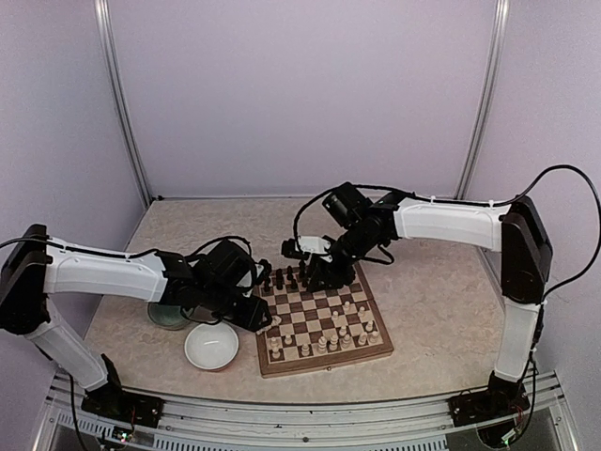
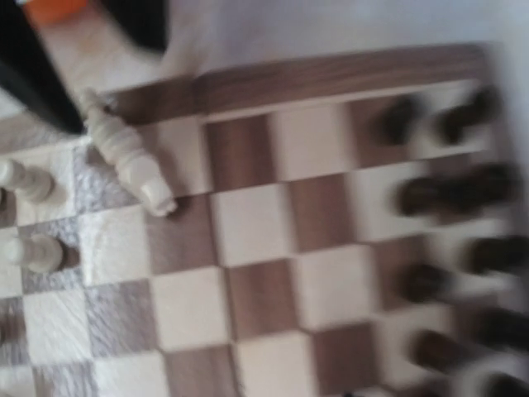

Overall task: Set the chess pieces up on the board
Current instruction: Pick up the chess pile from the chessboard, then pick up the knight from the chess pile.

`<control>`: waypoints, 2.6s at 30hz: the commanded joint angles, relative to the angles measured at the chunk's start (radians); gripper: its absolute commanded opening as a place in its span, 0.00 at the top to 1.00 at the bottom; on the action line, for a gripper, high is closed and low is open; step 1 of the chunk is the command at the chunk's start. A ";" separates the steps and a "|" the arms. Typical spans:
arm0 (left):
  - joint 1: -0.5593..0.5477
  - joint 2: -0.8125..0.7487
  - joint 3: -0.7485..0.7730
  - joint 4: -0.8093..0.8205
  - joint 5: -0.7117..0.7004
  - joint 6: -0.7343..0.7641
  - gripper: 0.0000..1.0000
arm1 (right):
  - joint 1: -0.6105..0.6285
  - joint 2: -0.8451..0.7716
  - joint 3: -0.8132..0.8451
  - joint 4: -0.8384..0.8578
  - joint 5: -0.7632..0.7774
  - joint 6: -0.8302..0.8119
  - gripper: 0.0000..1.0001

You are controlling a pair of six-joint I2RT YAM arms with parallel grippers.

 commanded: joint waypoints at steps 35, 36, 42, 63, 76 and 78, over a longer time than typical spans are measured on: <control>-0.076 0.167 0.154 -0.209 -0.088 0.107 0.71 | -0.058 -0.079 -0.057 0.019 -0.038 -0.016 0.59; -0.077 0.175 0.156 -0.209 -0.081 0.112 0.73 | -0.059 -0.079 -0.057 0.020 -0.039 -0.016 0.60; -0.078 0.189 0.167 -0.206 -0.043 0.132 0.79 | -0.059 -0.072 -0.059 0.020 -0.040 -0.018 0.60; -0.053 -0.046 0.093 0.041 -0.099 0.175 0.97 | -0.153 -0.061 0.141 -0.054 -0.275 0.233 0.58; -0.063 -0.102 0.078 0.152 -0.024 0.188 0.97 | -0.144 0.010 0.134 -0.059 -0.573 0.366 0.52; -0.071 -0.101 0.085 0.153 -0.014 0.190 0.97 | -0.140 0.023 0.136 -0.054 -0.581 0.373 0.52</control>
